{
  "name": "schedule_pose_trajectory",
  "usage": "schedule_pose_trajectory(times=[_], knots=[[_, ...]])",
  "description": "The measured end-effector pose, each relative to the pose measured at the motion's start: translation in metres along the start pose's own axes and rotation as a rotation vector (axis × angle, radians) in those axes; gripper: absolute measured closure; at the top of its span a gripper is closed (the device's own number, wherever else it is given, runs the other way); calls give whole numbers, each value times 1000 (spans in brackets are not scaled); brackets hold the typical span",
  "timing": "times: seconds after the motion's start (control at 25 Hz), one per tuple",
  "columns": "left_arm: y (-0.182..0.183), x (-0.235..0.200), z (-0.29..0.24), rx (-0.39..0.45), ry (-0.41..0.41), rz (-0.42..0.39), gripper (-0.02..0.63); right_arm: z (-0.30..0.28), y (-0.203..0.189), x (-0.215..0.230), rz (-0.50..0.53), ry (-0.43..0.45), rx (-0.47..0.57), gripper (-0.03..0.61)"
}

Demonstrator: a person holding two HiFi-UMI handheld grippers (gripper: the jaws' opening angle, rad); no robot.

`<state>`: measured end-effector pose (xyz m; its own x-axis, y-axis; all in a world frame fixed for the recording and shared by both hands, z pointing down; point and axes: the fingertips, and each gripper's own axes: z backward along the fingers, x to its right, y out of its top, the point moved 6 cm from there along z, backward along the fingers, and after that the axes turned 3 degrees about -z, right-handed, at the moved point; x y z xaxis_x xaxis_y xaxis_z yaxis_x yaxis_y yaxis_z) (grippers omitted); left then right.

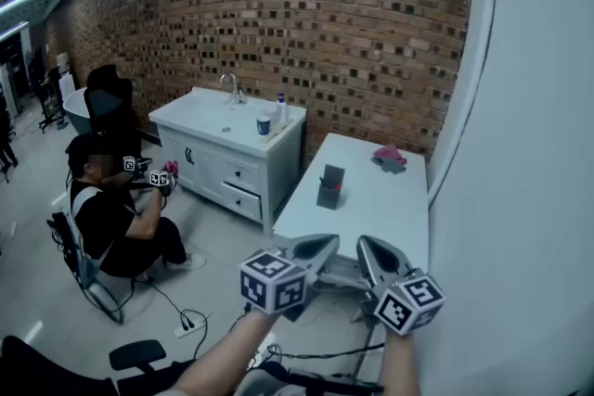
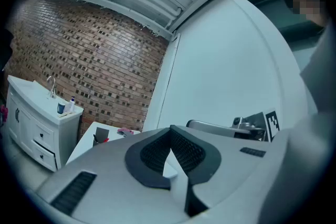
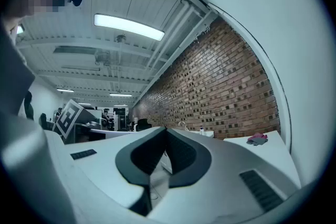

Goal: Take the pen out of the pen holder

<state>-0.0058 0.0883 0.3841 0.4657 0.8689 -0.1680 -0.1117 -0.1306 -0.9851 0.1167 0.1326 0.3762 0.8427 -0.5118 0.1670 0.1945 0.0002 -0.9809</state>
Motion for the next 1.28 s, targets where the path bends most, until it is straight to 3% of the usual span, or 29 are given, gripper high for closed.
schedule_pose_trajectory(times=[0.6,1.28], knots=[[2,-32,-23,-7,-8,13,607,-28,-2,23,-14,-17,-7,577],[4,-140,-99,-35,-35,37,607,-127,-11,101,-13,-51,-42,577]])
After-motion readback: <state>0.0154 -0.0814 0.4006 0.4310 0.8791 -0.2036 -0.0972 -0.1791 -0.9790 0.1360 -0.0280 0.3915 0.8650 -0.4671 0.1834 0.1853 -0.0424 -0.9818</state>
